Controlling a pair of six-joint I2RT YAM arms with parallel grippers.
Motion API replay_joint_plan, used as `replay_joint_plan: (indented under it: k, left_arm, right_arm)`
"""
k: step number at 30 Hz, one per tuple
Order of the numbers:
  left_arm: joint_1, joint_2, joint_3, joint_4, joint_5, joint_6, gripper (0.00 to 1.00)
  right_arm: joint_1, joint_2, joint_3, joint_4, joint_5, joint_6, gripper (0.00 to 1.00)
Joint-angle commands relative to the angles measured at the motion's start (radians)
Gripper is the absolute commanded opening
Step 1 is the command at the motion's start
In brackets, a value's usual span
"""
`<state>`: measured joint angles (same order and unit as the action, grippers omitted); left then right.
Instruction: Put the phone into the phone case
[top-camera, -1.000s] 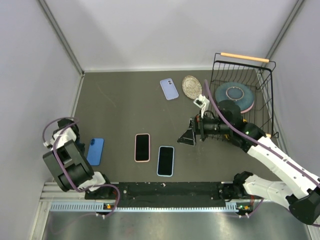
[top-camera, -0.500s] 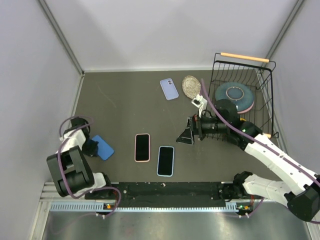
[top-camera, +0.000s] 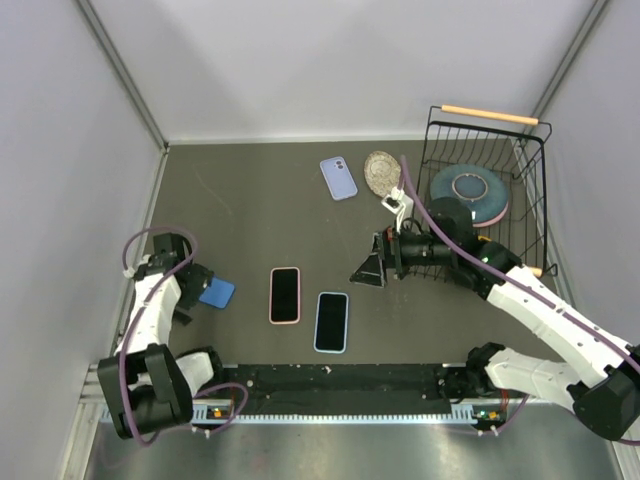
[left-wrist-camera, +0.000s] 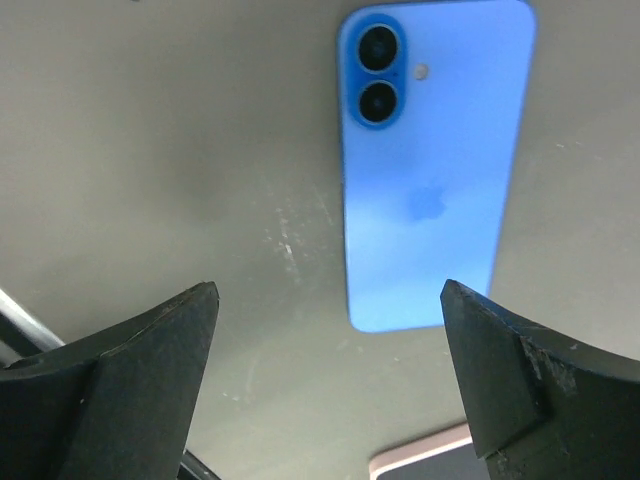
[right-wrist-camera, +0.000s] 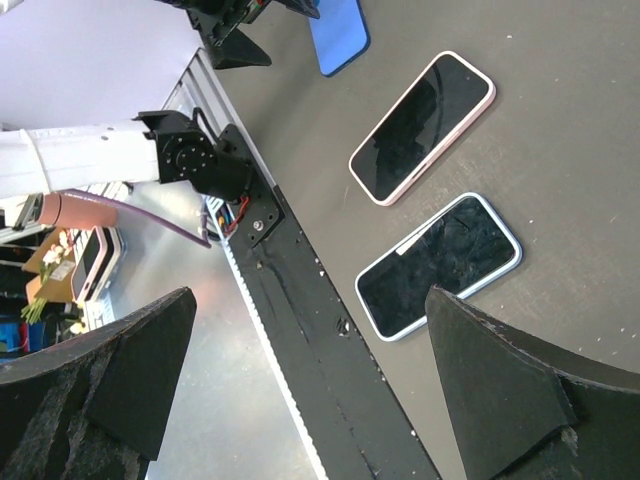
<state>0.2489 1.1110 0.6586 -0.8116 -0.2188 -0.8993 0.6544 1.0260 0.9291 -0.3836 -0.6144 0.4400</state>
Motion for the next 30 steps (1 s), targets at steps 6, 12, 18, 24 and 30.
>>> replay_joint_plan:
  k: [6,12,18,24,30]
  left_arm:
    - [-0.003,0.013,0.044,0.023,0.078,-0.243,0.96]
    - [-0.002,0.139,0.147,0.014,0.027,-0.264,0.99]
    - [-0.005,0.256,0.21,-0.021,0.015,-0.263,0.96]
    - [-0.005,0.354,0.23,-0.038,0.022,-0.289,0.92]
    - [-0.008,0.43,0.228,0.015,0.062,-0.276,0.92]
  right_arm:
    - [0.007,-0.029,-0.029,0.06,0.002,-0.003,0.99]
    - [0.007,-0.04,-0.041,0.051,0.01,-0.017,0.99]
    - [0.007,-0.026,-0.038,0.043,0.013,-0.037,0.99]
    - [0.008,-0.014,-0.033,0.043,0.013,-0.04,0.99]
    - [0.008,-0.003,-0.032,0.045,0.018,-0.044,0.99]
